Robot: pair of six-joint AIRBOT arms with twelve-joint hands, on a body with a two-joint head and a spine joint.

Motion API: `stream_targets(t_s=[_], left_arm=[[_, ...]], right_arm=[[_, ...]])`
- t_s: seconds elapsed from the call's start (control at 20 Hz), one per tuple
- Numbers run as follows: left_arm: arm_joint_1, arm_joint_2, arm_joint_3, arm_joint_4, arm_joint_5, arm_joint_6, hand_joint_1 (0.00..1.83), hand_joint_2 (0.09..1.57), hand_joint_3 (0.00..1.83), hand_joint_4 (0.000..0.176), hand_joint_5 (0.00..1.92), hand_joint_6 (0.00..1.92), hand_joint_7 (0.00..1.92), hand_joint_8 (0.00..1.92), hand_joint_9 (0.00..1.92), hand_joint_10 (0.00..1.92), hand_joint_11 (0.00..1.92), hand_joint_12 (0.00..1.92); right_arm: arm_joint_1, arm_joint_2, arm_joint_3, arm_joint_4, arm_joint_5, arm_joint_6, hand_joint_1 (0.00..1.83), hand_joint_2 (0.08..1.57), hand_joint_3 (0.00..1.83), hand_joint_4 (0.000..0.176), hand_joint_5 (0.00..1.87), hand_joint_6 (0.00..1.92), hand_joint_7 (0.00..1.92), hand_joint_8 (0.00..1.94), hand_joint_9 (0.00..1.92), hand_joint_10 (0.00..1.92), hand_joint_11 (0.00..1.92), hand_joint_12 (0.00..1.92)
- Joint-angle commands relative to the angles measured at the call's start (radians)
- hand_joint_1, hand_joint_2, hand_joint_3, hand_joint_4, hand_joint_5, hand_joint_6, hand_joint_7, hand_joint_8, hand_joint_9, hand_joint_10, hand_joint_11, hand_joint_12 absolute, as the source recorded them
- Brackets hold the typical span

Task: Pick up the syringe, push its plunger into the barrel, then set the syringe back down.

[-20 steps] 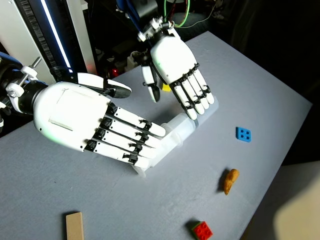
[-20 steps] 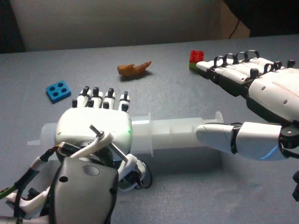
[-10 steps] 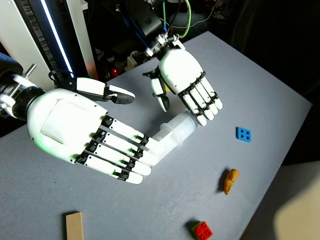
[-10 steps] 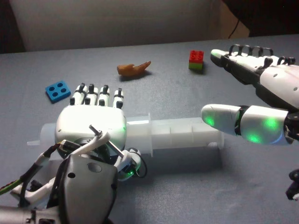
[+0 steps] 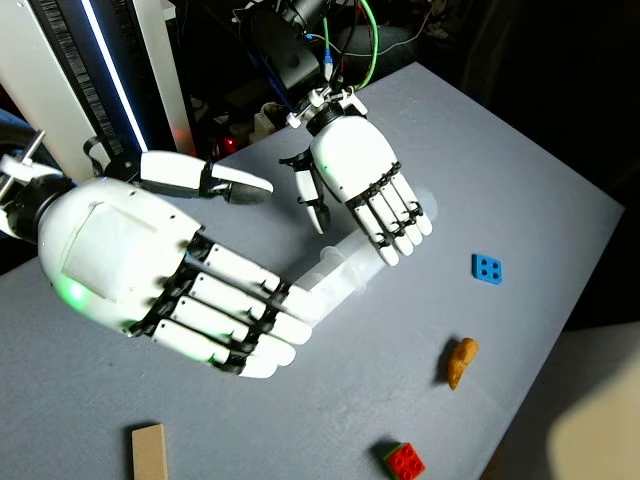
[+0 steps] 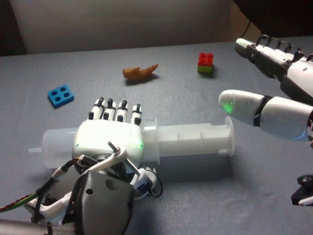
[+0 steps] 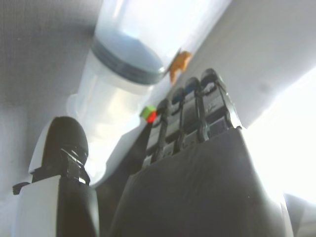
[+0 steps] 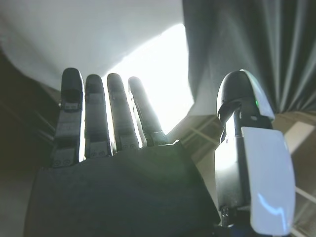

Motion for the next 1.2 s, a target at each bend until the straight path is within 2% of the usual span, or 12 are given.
stream_targets(t_s=[0.0, 0.1, 0.3, 0.55, 0.7, 0.75, 0.9, 0.95, 1.0, 1.1, 1.15], left_arm=[[-0.003, -0.004, 0.008, 0.094, -0.062, 0.002, 0.57, 1.24, 0.00, 0.000, 0.00, 0.00, 0.00, 0.00, 0.00, 0.00, 0.00, 0.00], [0.000, -0.009, 0.015, 0.094, -0.061, -0.002, 0.55, 1.27, 0.01, 0.000, 0.00, 0.00, 0.00, 0.00, 0.00, 0.00, 0.00, 0.00], [0.011, -0.022, 0.035, 0.101, -0.049, -0.006, 0.46, 1.28, 0.01, 0.000, 0.00, 0.00, 0.00, 0.00, 0.00, 0.00, 0.00, 0.00], [0.019, -0.038, 0.063, 0.107, -0.032, -0.006, 0.53, 1.26, 0.00, 0.000, 0.00, 0.00, 0.00, 0.00, 0.00, 0.00, 0.00, 0.00], [0.026, -0.050, 0.082, 0.116, -0.020, -0.007, 0.50, 1.27, 0.00, 0.000, 0.00, 0.00, 0.00, 0.00, 0.00, 0.00, 0.00, 0.00], [0.027, -0.053, 0.087, 0.117, -0.016, -0.007, 0.56, 1.26, 0.00, 0.000, 0.00, 0.00, 0.00, 0.00, 0.00, 0.00, 0.00, 0.00], [0.039, -0.062, 0.101, 0.120, -0.015, -0.016, 0.55, 1.25, 0.00, 0.000, 0.00, 0.00, 0.00, 0.00, 0.00, 0.00, 0.00, 0.00], [0.043, -0.065, 0.107, 0.121, -0.011, -0.021, 0.50, 1.27, 0.00, 0.000, 0.00, 0.00, 0.00, 0.00, 0.00, 0.00, 0.00, 0.00], [0.045, -0.066, 0.110, 0.122, -0.010, -0.024, 0.50, 1.27, 0.00, 0.000, 0.00, 0.00, 0.00, 0.00, 0.00, 0.00, 0.00, 0.00], [0.052, -0.068, 0.118, 0.129, -0.004, -0.026, 0.54, 1.25, 0.00, 0.000, 0.00, 0.00, 0.00, 0.00, 0.00, 0.00, 0.00, 0.00], [0.055, -0.070, 0.123, 0.130, 0.000, -0.028, 0.53, 1.24, 0.00, 0.000, 0.00, 0.00, 0.00, 0.00, 0.00, 0.00, 0.00, 0.00]], right_arm=[[0.010, 0.004, -0.002, -0.057, 0.119, 0.006, 0.13, 1.11, 0.00, 0.000, 0.05, 0.00, 0.06, 0.00, 0.06, 0.00, 0.00, 0.40], [0.009, 0.004, -0.004, -0.071, 0.123, 0.006, 0.16, 1.11, 0.00, 0.000, 0.07, 0.00, 0.07, 0.00, 0.07, 0.01, 0.00, 0.45], [0.001, 0.005, -0.007, -0.085, 0.127, 0.001, 0.15, 1.11, 0.00, 0.000, 0.05, 0.00, 0.06, 0.00, 0.06, 0.00, 0.00, 0.42], [-0.002, 0.005, -0.007, -0.085, 0.135, -0.057, 0.15, 1.11, 0.00, 0.000, 0.07, 0.00, 0.08, 0.00, 0.07, 0.00, 0.00, 0.49], [-0.001, 0.005, -0.007, -0.085, 0.140, -0.042, 0.16, 1.11, 0.00, 0.000, 0.08, 0.00, 0.08, 0.00, 0.07, 0.00, 0.00, 0.50], [-0.003, 0.004, -0.008, -0.085, 0.148, -0.034, 0.17, 1.11, 0.00, 0.000, 0.09, 0.00, 0.08, 0.00, 0.08, 0.00, 0.00, 0.51], [-0.017, -0.005, -0.017, -0.064, 0.195, -0.004, 0.15, 1.11, 0.00, 0.000, 0.07, 0.00, 0.07, 0.00, 0.06, 0.00, 0.00, 0.47], [-0.016, -0.005, -0.022, -0.035, 0.195, -0.003, 0.14, 1.12, 0.00, 0.000, 0.04, 0.00, 0.04, 0.00, 0.04, 0.00, 0.00, 0.40], [-0.016, -0.006, -0.023, -0.028, 0.196, -0.002, 0.15, 1.11, 0.00, 0.000, 0.06, 0.01, 0.06, 0.01, 0.06, 0.01, 0.00, 0.46], [-0.015, -0.012, -0.024, -0.022, 0.211, 0.005, 0.15, 1.12, 0.00, 0.000, 0.06, 0.00, 0.07, 0.00, 0.06, 0.01, 0.00, 0.40], [-0.015, -0.014, -0.024, -0.022, 0.217, 0.006, 0.15, 1.11, 0.00, 0.000, 0.07, 0.00, 0.08, 0.00, 0.07, 0.01, 0.00, 0.47]])
